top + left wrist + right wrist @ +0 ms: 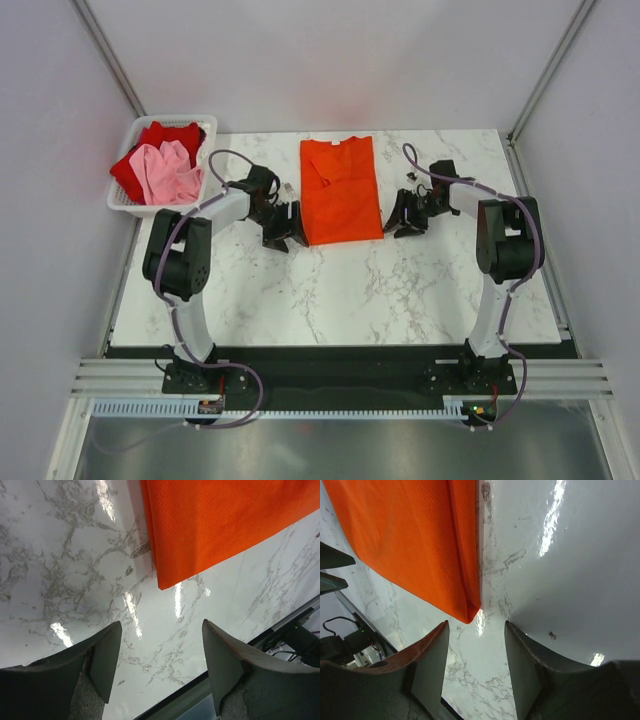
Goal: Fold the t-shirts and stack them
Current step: Fold the tshirt
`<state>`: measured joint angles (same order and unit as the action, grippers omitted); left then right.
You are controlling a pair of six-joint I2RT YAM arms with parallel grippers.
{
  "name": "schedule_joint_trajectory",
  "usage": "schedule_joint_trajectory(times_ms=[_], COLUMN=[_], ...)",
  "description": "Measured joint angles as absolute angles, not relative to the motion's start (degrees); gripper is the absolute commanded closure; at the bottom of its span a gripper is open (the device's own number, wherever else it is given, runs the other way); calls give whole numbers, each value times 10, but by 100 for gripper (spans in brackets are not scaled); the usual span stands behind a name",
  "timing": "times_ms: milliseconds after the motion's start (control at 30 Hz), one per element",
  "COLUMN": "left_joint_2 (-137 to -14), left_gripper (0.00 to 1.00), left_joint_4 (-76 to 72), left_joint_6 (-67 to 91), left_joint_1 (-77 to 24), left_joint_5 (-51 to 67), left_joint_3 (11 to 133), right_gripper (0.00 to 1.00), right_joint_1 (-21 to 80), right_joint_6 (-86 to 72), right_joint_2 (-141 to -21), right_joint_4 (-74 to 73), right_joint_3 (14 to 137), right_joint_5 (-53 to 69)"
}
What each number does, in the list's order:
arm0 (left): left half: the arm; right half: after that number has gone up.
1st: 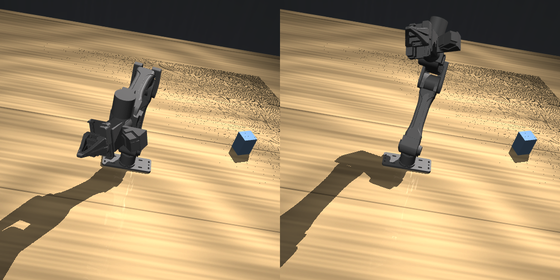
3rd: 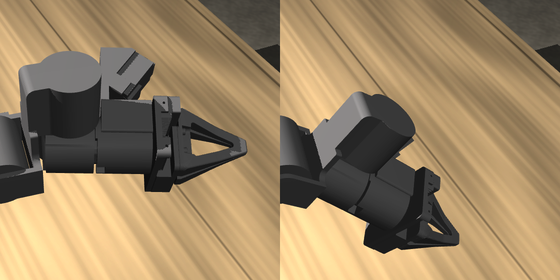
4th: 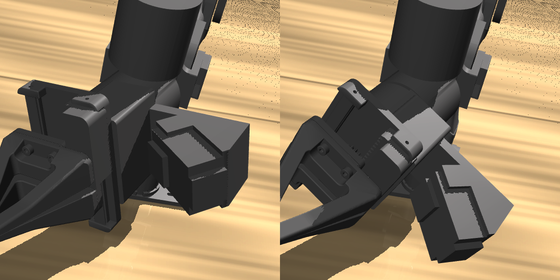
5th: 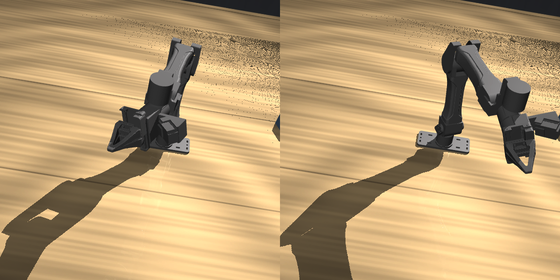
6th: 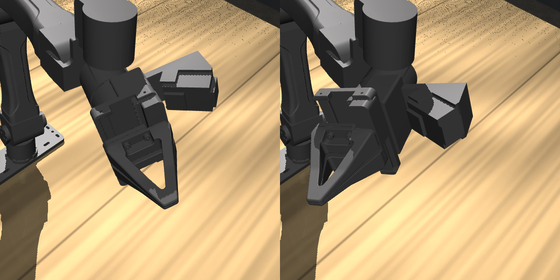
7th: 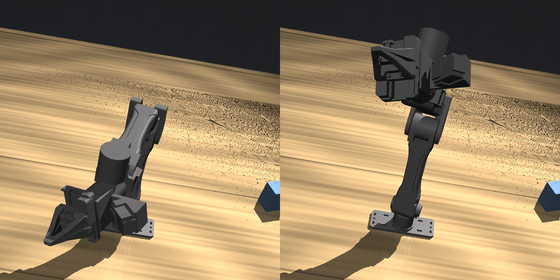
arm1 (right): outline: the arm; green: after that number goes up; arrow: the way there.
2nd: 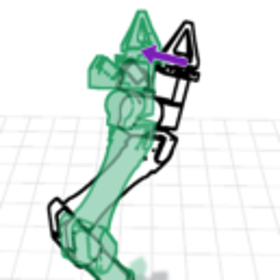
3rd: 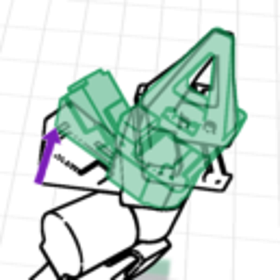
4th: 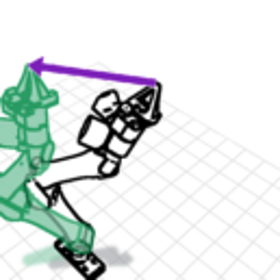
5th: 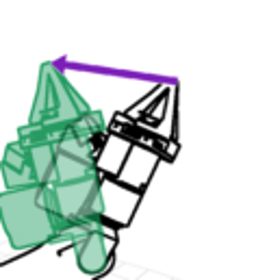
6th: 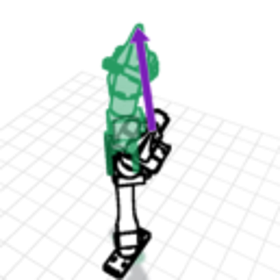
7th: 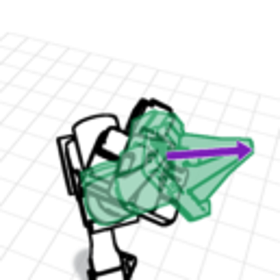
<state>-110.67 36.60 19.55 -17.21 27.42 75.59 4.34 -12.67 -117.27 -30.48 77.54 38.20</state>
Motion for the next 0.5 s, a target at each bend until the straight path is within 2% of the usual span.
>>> schedule_joint_trajectory(times_ms=[267,500], left_joint_2=[-1149,-1172], left_gripper=[30,44], left_joint_4=[353,345], left_joint_6=[202,203], left_joint_1=[-173,-180], left_joint_5=[292,301], left_joint_3=[780,803], right_gripper=[43,46], right_joint_1=[49,72], right_joint_6=[-142,-154], right_joint_2=[-1194,-1209], right_joint_4=[-287,-276], right_joint_3=[790,797], right_joint_5=[414,439])
